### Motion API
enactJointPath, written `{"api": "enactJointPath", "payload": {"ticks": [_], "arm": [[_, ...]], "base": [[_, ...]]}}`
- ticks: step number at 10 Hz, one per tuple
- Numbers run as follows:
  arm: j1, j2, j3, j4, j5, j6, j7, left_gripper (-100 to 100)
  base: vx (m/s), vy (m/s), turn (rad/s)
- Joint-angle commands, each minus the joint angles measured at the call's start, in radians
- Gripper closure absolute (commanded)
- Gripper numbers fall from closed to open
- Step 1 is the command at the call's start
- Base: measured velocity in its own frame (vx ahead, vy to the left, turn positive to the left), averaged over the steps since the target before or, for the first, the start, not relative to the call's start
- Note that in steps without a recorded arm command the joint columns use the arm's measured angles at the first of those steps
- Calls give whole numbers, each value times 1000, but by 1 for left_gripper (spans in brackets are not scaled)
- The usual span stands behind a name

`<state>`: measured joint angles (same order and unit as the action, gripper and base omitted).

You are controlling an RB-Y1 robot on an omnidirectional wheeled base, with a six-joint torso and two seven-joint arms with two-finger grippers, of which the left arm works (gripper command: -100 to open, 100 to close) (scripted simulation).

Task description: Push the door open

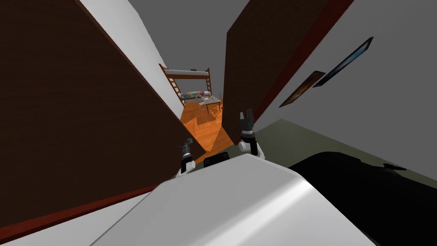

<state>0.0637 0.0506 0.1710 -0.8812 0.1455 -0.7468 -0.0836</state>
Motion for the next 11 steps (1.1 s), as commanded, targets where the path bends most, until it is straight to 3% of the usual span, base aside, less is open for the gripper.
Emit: {"api": "enactJointPath", "payload": {"ticks": [1, 7, 11], "arm": [[-3, 21, 31, 2, 14, -9, -2, 100], [-6, 26, 95, 7, 48, -5, -20, 100], [-9, 18, 145, 11, 75, -2, -35, 100]], "base": [[193, -45, 35], [166, -24, 63], [183, -12, 68]]}}
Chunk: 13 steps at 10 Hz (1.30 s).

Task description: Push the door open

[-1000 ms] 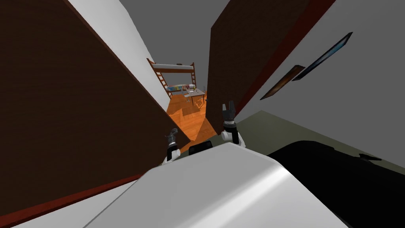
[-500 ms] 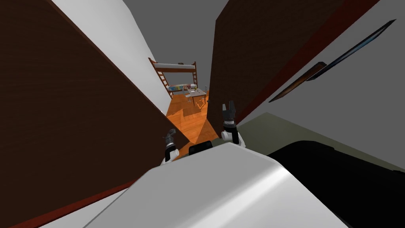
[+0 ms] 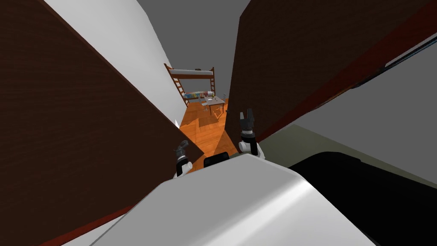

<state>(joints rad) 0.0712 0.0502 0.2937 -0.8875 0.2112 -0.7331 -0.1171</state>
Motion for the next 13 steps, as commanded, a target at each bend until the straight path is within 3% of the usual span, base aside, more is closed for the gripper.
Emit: {"api": "enactJointPath", "payload": {"ticks": [1, 8, 9, 13], "arm": [[-16, 17, 28, 18, 12, -16, -3, 100], [-19, -11, 88, 23, 44, -12, -20, 100], [-13, -7, 89, 25, 43, -10, -21, 100], [4, 14, 139, 15, 97, -19, -48, 100]], "base": [[169, -50, 60], [183, -35, 65], [72, 1, 36], [168, 41, -45]]}}
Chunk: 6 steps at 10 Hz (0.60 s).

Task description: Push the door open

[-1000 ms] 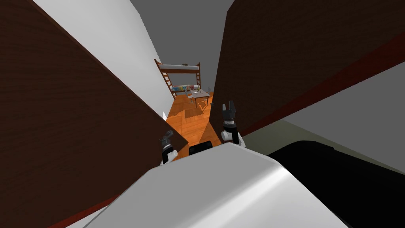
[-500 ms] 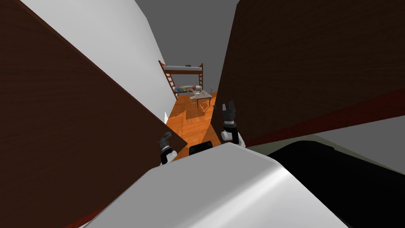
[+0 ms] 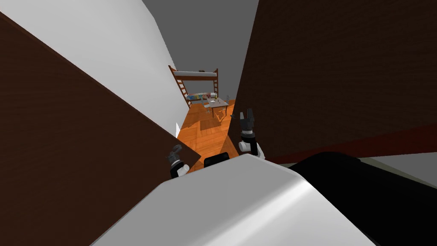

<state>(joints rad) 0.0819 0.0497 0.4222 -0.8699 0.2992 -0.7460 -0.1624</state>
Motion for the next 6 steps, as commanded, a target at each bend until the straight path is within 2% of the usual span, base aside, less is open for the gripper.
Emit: {"api": "enactJointPath", "payload": {"ticks": [1, 6], "arm": [[-2, 18, 23, -5, 24, -8, -10, 100], [26, 28, 101, -20, 111, -20, -55, 100]], "base": [[214, 58, -65], [187, 61, -64]]}}
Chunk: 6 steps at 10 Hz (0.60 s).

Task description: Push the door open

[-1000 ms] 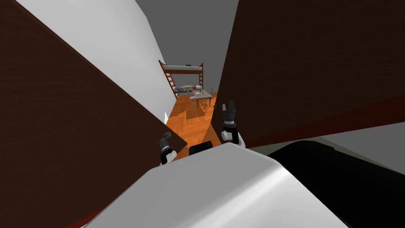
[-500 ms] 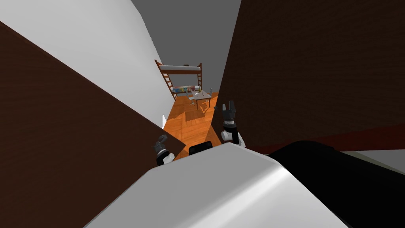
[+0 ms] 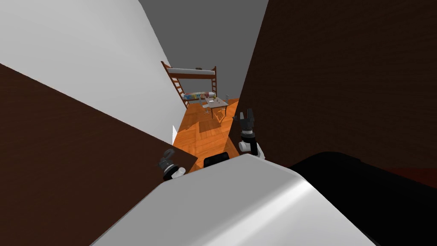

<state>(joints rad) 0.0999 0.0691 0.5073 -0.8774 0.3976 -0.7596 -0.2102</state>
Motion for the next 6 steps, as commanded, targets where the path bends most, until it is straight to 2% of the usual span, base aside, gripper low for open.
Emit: {"api": "enactJointPath", "payload": {"ticks": [1, 3, 4, 5, 6], "arm": [[14, 8, 33, -16, 32, -9, -17, 100], [26, 5, 67, -23, 70, -15, -37, 100], [26, 5, 67, -23, 70, -15, -37, 100], [35, 1, 92, -28, 98, -19, -51, 100], [37, -1, 100, -30, 108, -20, -56, 100]], "base": [[191, 83, -67], [194, 100, -79], [132, 88, -9], [140, 81, -69], [152, 74, -69]]}}
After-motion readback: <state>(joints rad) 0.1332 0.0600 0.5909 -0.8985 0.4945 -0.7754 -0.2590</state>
